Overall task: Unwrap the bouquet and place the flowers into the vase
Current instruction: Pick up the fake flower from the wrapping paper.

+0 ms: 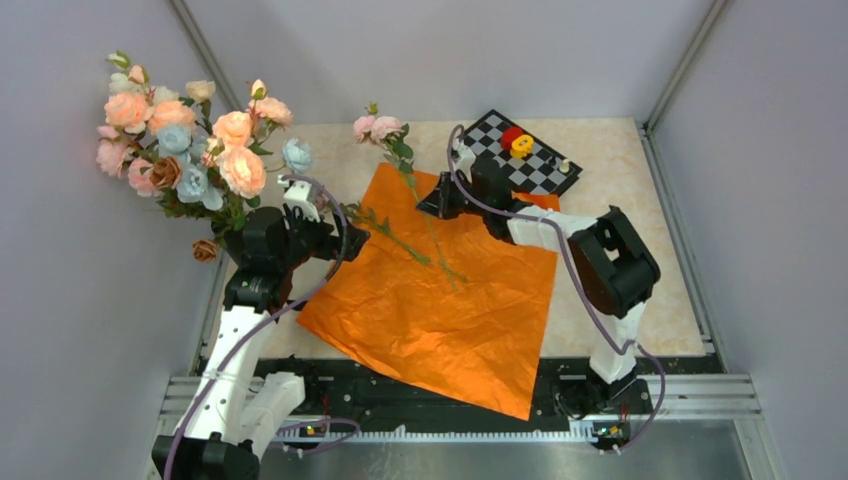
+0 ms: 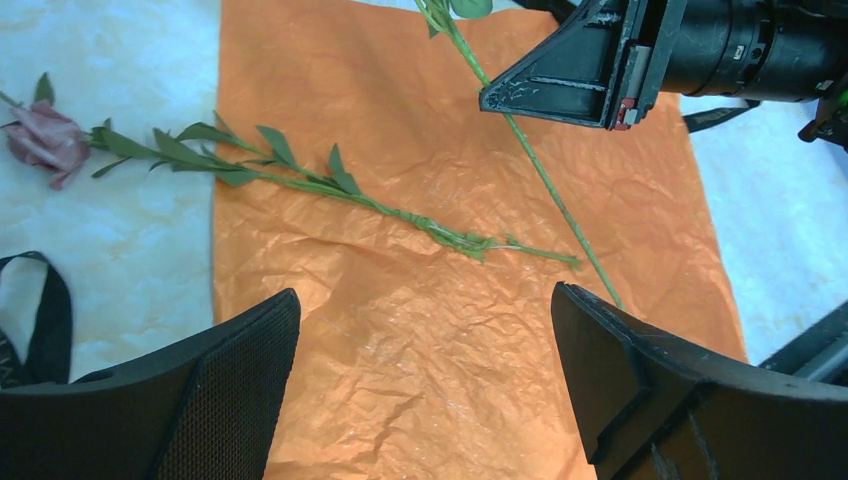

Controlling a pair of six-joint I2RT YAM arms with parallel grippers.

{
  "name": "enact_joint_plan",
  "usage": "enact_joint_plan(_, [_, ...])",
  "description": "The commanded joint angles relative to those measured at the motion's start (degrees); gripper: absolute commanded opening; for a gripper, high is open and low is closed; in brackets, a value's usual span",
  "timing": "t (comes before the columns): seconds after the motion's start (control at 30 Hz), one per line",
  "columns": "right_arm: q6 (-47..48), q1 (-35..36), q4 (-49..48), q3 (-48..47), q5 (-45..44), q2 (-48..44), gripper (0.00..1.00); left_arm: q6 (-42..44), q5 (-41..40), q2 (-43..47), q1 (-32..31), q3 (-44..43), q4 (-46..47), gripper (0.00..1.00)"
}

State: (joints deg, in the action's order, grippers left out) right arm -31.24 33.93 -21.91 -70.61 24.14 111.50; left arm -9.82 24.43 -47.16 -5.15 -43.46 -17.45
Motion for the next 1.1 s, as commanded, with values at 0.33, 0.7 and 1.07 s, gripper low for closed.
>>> enact_joint_plan(0.33, [1.6,-0.4,-8.2,11.0,-6.0,-26.0,0.0,-12.4,8.5,1.4,-5.3,-4.0,7.8,0.99])
enact_joint_plan(0.7, [6.3,2.3,-4.7,12.5,0.9,-39.1,0.0,-23.8,8.6,-2.0,-14.4,-10.0,20.3,0.99])
enact_joint_plan(1.07, [11.1,7.4,0.4,11.2,5.3,-45.2,0.0,-37.7,10.6,-5.4,-15.2,-17.0,36.8,0.99])
